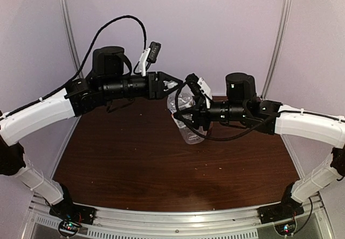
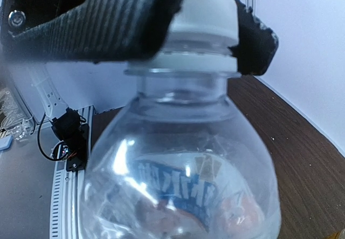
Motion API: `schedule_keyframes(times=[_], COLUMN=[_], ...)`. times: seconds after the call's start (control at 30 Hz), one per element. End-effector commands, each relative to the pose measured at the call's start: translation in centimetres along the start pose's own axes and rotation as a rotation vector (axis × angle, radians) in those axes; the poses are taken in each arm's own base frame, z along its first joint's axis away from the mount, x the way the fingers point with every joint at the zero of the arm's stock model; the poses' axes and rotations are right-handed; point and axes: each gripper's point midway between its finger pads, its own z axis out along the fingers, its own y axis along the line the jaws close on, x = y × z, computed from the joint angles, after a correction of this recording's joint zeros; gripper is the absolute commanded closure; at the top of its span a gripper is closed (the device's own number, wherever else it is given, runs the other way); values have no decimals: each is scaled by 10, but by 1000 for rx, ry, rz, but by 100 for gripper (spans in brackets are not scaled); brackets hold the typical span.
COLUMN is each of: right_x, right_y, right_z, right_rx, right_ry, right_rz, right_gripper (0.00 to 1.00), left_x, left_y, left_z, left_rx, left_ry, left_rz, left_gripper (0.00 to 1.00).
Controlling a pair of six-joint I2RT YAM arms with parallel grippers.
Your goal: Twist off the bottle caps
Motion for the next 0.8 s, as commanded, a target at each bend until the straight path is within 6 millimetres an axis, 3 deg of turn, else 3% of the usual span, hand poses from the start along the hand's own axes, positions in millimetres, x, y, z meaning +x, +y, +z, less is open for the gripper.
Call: schedule_keyframes(times=[0.0, 0.37, 0.5, 0.77], right_x=[-13, -13, -14, -16], right_y=[6, 25, 46, 81], right_z=[-8, -12, -16, -19], right_rx=[-5, -111, -230, -475], right_ry=[-49, -46, -46, -35], right_rz=[-45, -72, -91, -66], right_gripper=[58, 55, 54, 54], left_x=[-14, -11, -10, -9], left_y=[-9, -12, -30, -79], left_z=[-8, -38, -53, -84], left_rx=[16, 23, 122, 494], left_ry=[-47, -15, -1, -35], left_rz=[43, 229, 353, 497], left_gripper=[44, 23, 20, 20])
